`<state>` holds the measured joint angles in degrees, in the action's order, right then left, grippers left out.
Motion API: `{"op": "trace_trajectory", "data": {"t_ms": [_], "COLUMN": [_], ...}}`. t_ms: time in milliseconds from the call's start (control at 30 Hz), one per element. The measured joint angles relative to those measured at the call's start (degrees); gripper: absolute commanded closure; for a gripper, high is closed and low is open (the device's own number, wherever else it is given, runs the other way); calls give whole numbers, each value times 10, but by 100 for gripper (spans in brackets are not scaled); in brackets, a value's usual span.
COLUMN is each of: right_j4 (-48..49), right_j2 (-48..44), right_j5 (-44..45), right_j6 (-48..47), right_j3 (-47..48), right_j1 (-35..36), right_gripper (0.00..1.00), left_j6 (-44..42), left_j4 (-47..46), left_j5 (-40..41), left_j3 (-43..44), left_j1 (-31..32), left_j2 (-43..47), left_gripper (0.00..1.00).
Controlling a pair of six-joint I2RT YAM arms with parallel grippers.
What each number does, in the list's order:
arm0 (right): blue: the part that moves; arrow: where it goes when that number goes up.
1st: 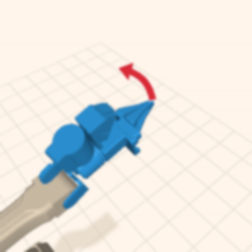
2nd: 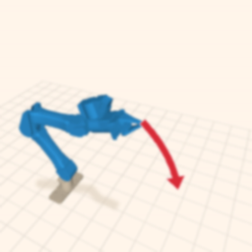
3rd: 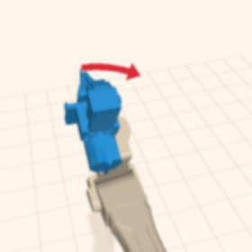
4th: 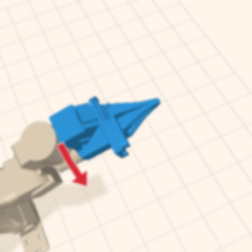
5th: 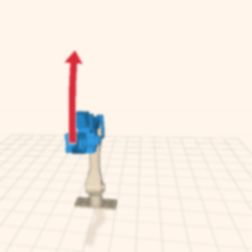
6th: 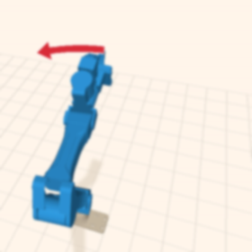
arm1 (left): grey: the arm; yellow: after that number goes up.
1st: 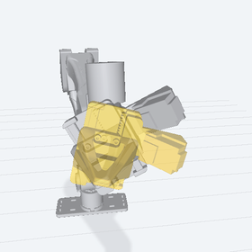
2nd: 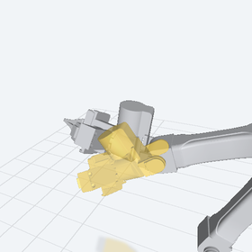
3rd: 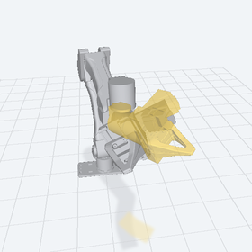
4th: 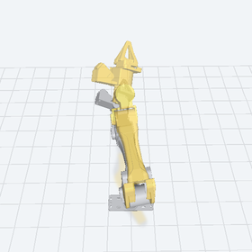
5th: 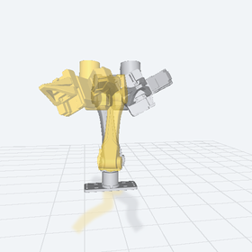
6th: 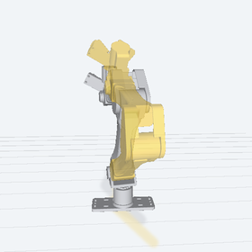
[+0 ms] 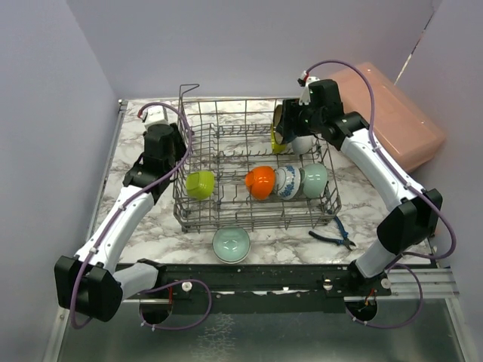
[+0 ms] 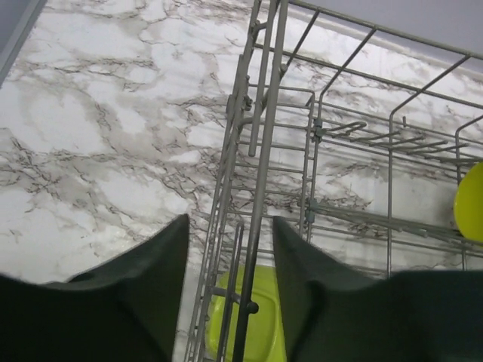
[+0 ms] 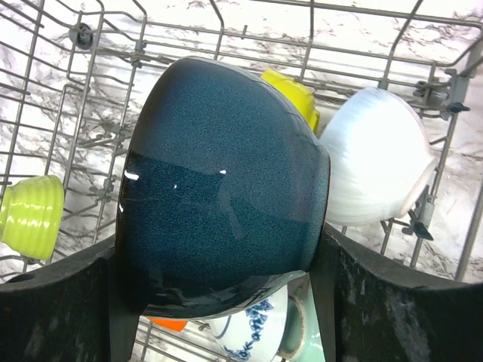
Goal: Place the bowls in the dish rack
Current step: Adjust the dish rack at the center of the board.
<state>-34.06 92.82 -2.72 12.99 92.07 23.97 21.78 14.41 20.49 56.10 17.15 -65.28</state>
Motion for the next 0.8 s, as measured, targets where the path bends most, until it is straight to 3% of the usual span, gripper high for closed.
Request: {"op": "trace_trajectory", "data": {"t_ms": [100,333,533,667,800], "right_j4": [-10,-38,-71,-95,-111], "right_j2": [19,68,117,154,174], "right_j5": [4,37,75,105,121], "right_j6": [-5,-12,-16,-17,-17], "right_j3": [23,85,138,176,195], "right_j1": [12,46,73,90,99], "right_gripper": [100,100,100,100,100], "left_j6": [-2,-28,-32,-9,3], "left_j4": [-10,-41,-101,-162,-198], "left_j5": [0,-43,-137,-203,-235], "left_j3": [14,70,50,-19,-57], "left_j1": [-8,-20,-78,-131,-145], "left_j2": [-10,-48,-47,-19,9], "left_gripper": [23,2,1,1,1]}}
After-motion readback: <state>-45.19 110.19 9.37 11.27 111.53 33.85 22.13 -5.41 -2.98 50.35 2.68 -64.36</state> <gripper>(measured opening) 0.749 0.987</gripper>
